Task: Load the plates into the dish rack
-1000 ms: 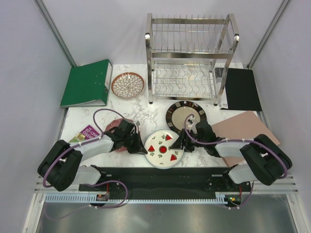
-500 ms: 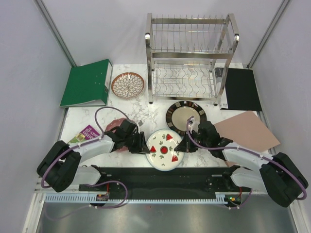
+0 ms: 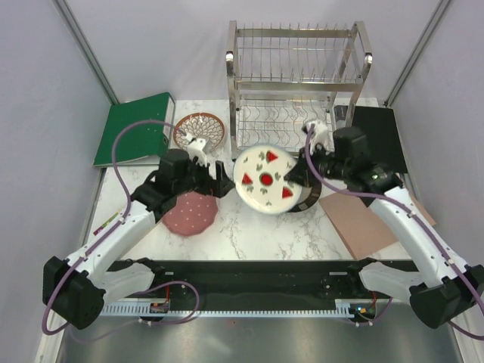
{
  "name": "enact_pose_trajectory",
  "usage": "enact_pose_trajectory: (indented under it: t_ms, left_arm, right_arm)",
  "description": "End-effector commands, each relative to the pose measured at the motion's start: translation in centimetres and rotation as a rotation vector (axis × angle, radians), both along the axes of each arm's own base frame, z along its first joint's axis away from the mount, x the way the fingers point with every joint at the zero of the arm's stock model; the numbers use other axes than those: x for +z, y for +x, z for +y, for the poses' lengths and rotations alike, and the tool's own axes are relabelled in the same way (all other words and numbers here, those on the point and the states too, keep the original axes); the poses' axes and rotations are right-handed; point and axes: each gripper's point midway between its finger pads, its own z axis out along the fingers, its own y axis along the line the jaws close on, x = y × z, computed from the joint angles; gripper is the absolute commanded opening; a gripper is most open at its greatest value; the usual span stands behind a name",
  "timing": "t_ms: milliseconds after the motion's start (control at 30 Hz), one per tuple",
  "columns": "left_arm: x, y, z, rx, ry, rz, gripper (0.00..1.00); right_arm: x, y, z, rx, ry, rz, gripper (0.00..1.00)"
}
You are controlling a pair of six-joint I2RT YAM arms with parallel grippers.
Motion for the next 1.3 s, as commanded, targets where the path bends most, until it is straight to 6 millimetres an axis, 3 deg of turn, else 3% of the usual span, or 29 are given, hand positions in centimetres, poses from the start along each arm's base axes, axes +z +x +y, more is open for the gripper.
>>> enact_pose_trajectory:
  t_ms: [0,33,100,133,300,333,400,433,500,600,667,767,867,1100,1267]
  left_arm:
    - [9.1,6.8,2.5,-0.002,0.230,-0.543,1.00]
    - [9.6,7.7,2.8,0.004,0.270,-0.580,1.00]
    - [11.3,8.8,3.4,0.037,0.312,-0.638,1.00]
    - [11.2,9.0,3.5,0.051,0.316,-0.629,1.00]
    - [10.6,8.6,4.0,0.131,0.261,-0.553,1.00]
    - [10.6,8.6,4.1,0.147,0.253,-0.545,1.00]
    - [10.8,8.3,4.6,0.180,0.240,-0.538,1.00]
    - [10.8,8.3,4.7,0.182,0.242,-0.541,1.00]
    - [11.0,8.1,5.1,0.200,0.251,-0.545,1.00]
    - [10.6,8.3,6.0,0.238,0.286,-0.536,1.00]
    - [10.6,8.5,6.3,0.264,0.295,-0.535,1.00]
    - [10.5,8.1,5.7,0.249,0.257,-0.521,1.00]
    - [10.6,7.6,5.2,0.234,0.213,-0.512,1.00]
    - [9.9,7.2,5.2,0.227,0.207,-0.501,1.00]
    - [9.2,6.8,5.1,0.222,0.195,-0.483,1.00]
  right_arm:
    - [13.0,5.5,-2.6,-0.126,0.036,-0.385,0.00]
    - [16.3,6.6,-2.9,-0.153,0.059,-0.457,0.00]
    - [19.2,7.6,-3.4,-0.193,0.074,-0.525,0.00]
    - [21.9,8.2,-3.6,-0.215,0.100,-0.583,0.00]
    - [28.9,10.4,-5.6,-0.325,0.141,-0.735,0.00]
    - [30.9,11.2,-6.6,-0.380,0.136,-0.785,0.00]
    - [32.9,12.3,-8.3,-0.477,0.130,-0.833,0.00]
    - [34.7,13.5,-10.3,-0.592,0.124,-0.874,0.00]
    - [36.4,15.0,-12.1,-0.707,0.131,-0.917,0.00]
    - [39.0,16.3,-17.3,-1.038,0.150,-0.955,0.00]
    - [39.2,16.7,-20.0,-1.201,0.103,-0.969,0.00]
    - [39.7,17.3,-21.8,-1.307,0.043,-1.016,0.00]
    - [39.6,18.6,-22.2,-1.338,-0.009,-1.031,0.00]
    - [36.5,22.1,-21.9,-1.327,-0.149,-0.985,0.00]
    - [35.2,23.5,-21.9,-1.327,-0.206,-0.969,0.00]
